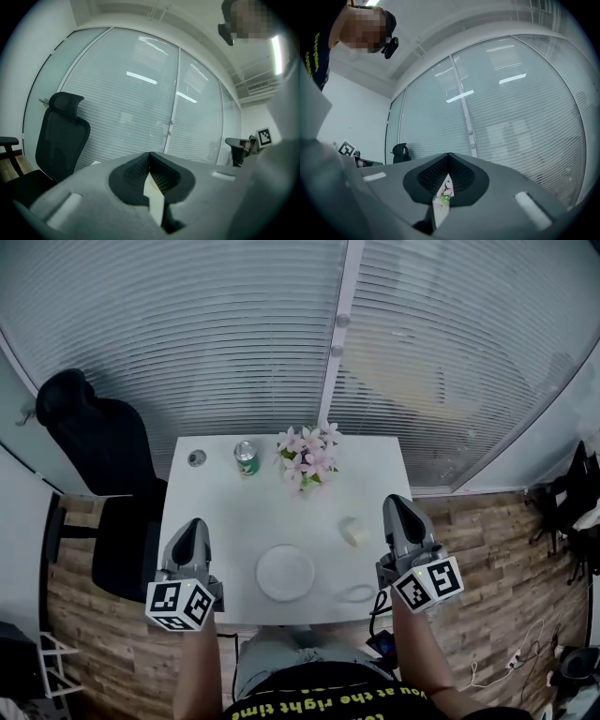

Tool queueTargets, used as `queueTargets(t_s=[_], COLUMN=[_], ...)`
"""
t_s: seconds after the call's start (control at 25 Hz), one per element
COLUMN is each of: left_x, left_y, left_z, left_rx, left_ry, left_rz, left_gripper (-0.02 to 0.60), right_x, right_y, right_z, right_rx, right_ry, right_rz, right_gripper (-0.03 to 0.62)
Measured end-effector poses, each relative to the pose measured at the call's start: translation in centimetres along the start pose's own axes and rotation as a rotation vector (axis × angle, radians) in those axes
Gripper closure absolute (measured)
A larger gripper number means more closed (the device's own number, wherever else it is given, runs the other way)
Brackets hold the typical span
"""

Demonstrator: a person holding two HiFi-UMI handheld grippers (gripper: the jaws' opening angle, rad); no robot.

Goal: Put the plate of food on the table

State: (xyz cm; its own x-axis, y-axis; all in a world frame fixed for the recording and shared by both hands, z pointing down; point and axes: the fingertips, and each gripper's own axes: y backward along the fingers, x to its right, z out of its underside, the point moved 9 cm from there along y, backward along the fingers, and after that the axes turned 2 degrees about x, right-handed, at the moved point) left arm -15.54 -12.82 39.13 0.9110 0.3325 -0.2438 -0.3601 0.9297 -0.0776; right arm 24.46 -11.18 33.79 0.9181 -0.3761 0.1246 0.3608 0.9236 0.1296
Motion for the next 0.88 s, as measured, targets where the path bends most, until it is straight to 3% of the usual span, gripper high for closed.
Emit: queueTargets(t_s=[0.52, 0.88], left_x=[-0.2, -1.1], left_y=[-0.3, -1.8], left_z=[0.2, 0.4], left_rx=[0.007, -0.028], left_ry=[0.004, 0.014], left_rz=[-0.021, 0.023], left_gripper=[0.581, 0.58], right_x=[0.6, -0.1], right_y=[0.0, -0.4], right_z=[0.3, 0.5], right_rx=[-0.008, -0.021], right_ry=[-0.004, -0.001], right_rz=[0.004, 0.045], right_gripper=[0.589, 0.589])
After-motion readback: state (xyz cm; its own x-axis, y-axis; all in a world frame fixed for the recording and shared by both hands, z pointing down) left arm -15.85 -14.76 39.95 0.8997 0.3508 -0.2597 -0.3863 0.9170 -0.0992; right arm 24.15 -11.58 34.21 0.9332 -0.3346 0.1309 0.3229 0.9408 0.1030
